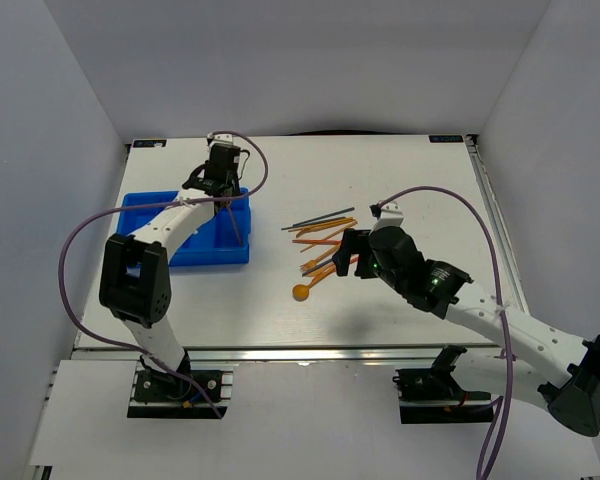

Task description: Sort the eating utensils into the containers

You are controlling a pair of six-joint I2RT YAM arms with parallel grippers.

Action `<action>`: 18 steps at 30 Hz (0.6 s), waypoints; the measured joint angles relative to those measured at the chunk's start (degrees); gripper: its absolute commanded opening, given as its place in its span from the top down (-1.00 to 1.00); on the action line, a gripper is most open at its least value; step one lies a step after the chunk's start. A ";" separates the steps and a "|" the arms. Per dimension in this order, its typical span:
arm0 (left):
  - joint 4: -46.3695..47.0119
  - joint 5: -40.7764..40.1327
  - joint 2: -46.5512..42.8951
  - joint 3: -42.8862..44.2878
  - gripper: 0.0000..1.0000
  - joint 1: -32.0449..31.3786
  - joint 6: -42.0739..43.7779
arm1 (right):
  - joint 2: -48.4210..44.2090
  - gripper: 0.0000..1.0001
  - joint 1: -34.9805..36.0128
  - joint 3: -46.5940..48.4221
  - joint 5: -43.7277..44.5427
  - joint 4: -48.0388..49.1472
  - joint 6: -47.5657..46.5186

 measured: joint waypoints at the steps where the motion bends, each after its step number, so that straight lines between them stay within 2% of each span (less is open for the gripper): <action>1: -0.63 0.33 -0.61 -0.46 0.21 -0.07 -0.50 | 0.17 -0.79 0.00 0.00 0.02 0.04 -0.13; 5: -1.95 1.97 -5.75 -3.43 -0.09 -0.13 -1.84 | 2.60 -0.79 0.00 0.39 0.00 -0.09 -0.83; 6: -2.47 2.32 -7.78 -4.13 -0.26 -0.20 -2.05 | 3.69 -0.79 0.00 0.59 -0.07 -0.07 -1.09; 8: -3.48 2.95 -11.85 -4.74 -0.44 -0.35 -2.60 | 5.84 -0.79 -0.07 0.96 -1.25 0.17 -2.32; 9: -3.85 3.13 -13.99 -4.87 -0.62 -0.35 -2.97 | 7.13 -0.79 -0.09 1.25 -2.25 0.28 -3.56; 10: -4.26 3.15 -16.02 -5.05 -0.68 -0.37 -3.32 | 8.66 -0.79 -0.09 1.81 -3.65 0.44 -5.09; 11: -4.92 3.13 -18.51 -5.31 -0.95 -0.37 -3.85 | 10.34 -0.79 -0.09 2.60 -5.07 0.50 -6.51; 15: -7.76 2.32 -29.46 -8.44 -0.96 -0.37 -5.79 | 19.58 -0.79 -0.02 8.59 -8.50 -0.83 -13.73; 18: -9.77 1.01 -38.56 -14.16 -0.96 -0.39 -6.60 | 27.58 -0.75 0.11 14.73 -4.17 -4.98 -15.02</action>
